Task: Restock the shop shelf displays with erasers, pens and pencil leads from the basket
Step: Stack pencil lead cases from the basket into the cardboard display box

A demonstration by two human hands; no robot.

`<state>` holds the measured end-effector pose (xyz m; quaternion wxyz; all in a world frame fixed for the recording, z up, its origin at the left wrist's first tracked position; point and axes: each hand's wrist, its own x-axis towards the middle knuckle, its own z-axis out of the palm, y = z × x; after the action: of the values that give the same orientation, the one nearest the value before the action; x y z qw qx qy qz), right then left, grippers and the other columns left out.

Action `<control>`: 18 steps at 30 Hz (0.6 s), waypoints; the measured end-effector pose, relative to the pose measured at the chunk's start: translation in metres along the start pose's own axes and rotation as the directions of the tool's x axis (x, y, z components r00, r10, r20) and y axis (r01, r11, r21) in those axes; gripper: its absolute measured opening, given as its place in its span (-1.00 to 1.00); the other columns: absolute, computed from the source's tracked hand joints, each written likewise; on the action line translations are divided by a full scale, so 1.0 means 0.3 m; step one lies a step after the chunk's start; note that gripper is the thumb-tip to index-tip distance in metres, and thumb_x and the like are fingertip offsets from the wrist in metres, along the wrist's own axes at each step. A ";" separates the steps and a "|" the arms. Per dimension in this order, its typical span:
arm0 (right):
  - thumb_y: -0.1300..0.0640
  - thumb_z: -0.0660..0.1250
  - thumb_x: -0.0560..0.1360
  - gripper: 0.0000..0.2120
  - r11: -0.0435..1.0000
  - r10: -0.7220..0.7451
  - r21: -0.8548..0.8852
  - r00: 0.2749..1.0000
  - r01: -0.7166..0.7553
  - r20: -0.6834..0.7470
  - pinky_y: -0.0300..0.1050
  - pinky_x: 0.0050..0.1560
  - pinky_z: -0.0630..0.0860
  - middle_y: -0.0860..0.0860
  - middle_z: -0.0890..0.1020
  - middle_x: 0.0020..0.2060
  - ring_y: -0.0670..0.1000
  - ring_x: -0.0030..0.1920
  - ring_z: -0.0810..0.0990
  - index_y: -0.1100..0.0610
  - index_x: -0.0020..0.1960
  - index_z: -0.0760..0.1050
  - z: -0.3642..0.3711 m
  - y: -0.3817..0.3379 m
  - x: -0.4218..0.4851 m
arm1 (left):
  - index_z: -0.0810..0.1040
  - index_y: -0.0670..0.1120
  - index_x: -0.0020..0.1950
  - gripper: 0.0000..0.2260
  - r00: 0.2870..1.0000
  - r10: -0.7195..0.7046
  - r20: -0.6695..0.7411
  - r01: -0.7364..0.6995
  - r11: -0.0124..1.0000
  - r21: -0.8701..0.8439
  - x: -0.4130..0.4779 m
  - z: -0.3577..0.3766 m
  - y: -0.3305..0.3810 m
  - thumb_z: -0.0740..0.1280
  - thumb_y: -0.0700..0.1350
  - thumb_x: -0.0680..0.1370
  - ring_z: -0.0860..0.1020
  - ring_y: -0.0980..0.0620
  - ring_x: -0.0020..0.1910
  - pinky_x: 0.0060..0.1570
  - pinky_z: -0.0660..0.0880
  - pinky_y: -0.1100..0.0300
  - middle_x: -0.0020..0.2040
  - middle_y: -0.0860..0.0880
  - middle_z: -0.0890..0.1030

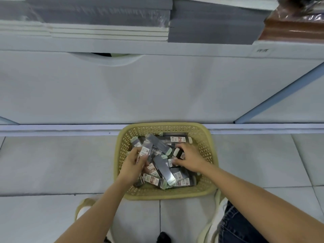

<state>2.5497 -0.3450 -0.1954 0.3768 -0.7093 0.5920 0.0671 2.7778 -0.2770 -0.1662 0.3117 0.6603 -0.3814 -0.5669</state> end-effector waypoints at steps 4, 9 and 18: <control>0.00 0.54 0.36 -0.48 1.000 0.030 -0.006 0.998 -0.030 -0.047 -0.07 0.23 0.36 0.00 0.53 0.19 0.06 0.26 0.41 0.03 0.26 0.46 0.036 0.003 0.016 | 0.44 -0.10 0.08 -0.95 0.996 -0.066 -0.056 0.063 0.997 -0.051 -0.014 -0.008 -0.009 0.22 -0.18 0.64 0.58 -0.01 -0.36 -0.32 0.57 0.13 -0.19 -0.15 0.62; 0.05 0.50 0.42 -0.78 0.997 -0.074 -0.012 0.996 0.074 -0.055 -0.18 -0.06 0.39 0.00 0.64 -0.02 -0.03 -0.01 0.52 0.10 0.03 0.62 0.007 0.029 0.001 | 0.42 -0.12 0.14 -0.92 0.990 -0.137 0.017 0.138 0.986 -0.092 -0.025 0.012 -0.014 0.20 -0.19 0.65 0.57 -0.04 -0.30 -0.27 0.58 0.13 -0.18 -0.14 0.64; 0.10 0.36 0.54 -0.85 0.629 -0.050 0.777 0.999 0.033 -0.002 -0.17 -0.05 0.55 -0.04 0.70 -0.12 -0.07 -0.10 0.65 0.08 0.08 0.61 -0.148 -0.053 -0.014 | 0.52 -0.10 0.16 -0.72 0.986 -0.149 0.072 0.162 0.962 -0.221 -0.010 0.105 0.039 0.42 -0.02 0.52 0.66 0.06 -0.08 -0.14 0.58 0.19 -0.03 -0.06 0.68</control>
<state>2.5469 -0.3687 -0.1544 0.6525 -0.4907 0.5432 -0.1959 2.7448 -0.2798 -0.1600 0.3289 0.6327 -0.2696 -0.6471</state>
